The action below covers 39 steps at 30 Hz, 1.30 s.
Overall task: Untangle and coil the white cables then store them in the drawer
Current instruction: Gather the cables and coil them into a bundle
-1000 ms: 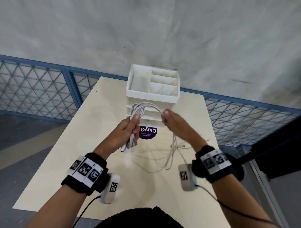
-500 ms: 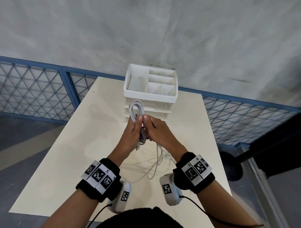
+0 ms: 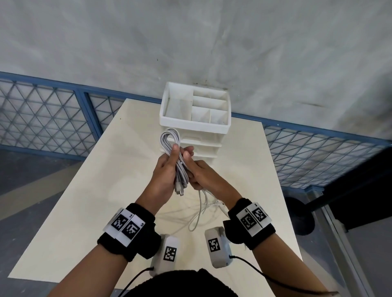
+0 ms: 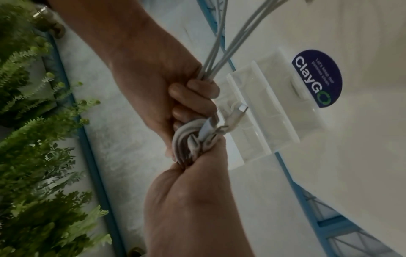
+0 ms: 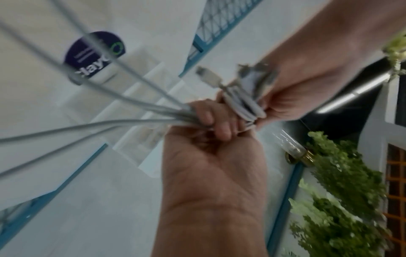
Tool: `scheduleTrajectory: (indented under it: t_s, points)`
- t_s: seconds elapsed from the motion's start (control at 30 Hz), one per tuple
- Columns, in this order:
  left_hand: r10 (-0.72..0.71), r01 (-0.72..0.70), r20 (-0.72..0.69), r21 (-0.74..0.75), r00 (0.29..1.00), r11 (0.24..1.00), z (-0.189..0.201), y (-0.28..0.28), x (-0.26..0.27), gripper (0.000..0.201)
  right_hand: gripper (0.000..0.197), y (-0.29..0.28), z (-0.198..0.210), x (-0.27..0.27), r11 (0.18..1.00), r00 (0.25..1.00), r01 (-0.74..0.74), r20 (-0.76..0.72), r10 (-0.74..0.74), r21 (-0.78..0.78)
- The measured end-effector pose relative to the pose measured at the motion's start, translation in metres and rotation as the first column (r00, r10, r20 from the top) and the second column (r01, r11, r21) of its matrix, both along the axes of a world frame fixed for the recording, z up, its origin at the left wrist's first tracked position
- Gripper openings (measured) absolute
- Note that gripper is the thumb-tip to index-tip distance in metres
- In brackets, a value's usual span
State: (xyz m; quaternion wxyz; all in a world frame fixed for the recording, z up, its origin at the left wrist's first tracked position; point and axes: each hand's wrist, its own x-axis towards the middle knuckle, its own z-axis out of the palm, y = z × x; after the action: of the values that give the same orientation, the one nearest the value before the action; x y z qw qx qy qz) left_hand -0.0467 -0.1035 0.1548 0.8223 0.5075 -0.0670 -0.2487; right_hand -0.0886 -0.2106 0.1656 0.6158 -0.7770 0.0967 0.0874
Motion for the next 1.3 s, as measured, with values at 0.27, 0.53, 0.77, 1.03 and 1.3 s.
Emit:
scheduleTrajectory:
  t_s: [0.27,0.53,0.77,1.03,1.3]
  points:
    - [0.188,-0.19,0.114,0.009,0.976,0.982,-0.004,0.013,0.024,0.034,0.04,-0.022,-0.015,-0.021,0.932,0.94,-0.328,-0.151,0.306,-0.152]
    - [-0.006,-0.282,0.518,0.475,0.856,0.833,-0.023,0.044,0.056,0.024,0.038,-0.041,0.002,-0.028,0.793,0.926,-0.374,-0.146,0.348,-0.481]
    - [-0.336,0.033,0.462,0.548,0.821,0.836,-0.02,0.024,0.009,0.026,0.041,-0.031,0.034,-0.003,0.786,0.953,-0.186,0.087,0.291,-0.59]
    - [-0.432,0.02,0.524,0.62,0.734,0.785,-0.023,0.018,-0.001,0.045,0.047,-0.034,0.037,0.006,0.764,0.968,-0.082,0.13,0.213,-0.64]
    - [-0.619,0.06,0.426,0.791,0.66,0.608,-0.023,0.014,-0.003,0.016,0.052,-0.034,0.041,0.007,0.686,0.972,-0.154,0.017,0.235,-0.711]
